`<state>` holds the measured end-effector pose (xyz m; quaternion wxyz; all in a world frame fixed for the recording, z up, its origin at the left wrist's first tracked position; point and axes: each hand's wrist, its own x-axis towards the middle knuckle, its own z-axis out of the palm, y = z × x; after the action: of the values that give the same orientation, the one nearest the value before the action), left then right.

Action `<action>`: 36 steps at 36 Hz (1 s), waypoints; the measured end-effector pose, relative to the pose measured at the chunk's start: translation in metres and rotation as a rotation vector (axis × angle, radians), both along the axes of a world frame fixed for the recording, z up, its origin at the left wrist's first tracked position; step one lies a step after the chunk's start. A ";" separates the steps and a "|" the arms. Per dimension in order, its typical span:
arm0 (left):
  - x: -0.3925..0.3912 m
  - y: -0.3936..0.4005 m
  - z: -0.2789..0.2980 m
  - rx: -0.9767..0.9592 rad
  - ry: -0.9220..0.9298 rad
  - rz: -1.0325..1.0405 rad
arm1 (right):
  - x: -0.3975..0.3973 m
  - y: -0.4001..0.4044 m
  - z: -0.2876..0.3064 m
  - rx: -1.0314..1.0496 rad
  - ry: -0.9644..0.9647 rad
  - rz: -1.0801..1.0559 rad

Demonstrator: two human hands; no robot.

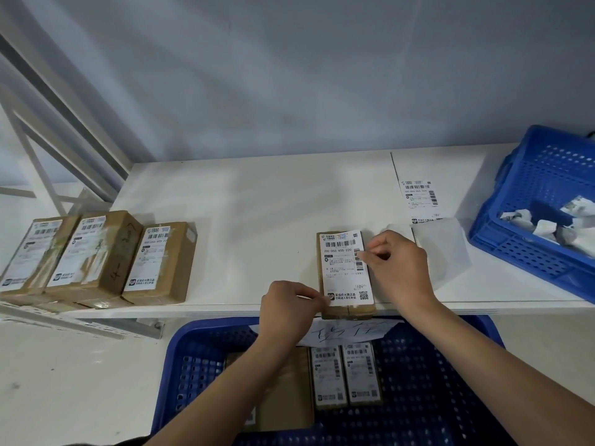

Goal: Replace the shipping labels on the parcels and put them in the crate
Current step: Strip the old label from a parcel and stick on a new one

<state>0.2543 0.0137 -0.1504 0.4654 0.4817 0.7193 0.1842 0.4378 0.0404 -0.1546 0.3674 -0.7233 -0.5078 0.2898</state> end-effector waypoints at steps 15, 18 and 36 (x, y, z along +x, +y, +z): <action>0.000 0.001 -0.002 0.007 0.013 -0.013 | 0.001 0.001 -0.004 0.011 -0.026 0.019; 0.000 0.001 -0.002 0.002 0.014 -0.013 | 0.001 0.001 -0.005 0.016 -0.030 0.020; 0.001 0.000 0.000 -0.017 0.007 -0.003 | 0.001 0.001 -0.007 0.020 -0.053 0.044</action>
<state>0.2551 0.0137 -0.1500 0.4673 0.4794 0.7217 0.1757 0.4388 0.0412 -0.1616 0.3544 -0.7158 -0.5360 0.2734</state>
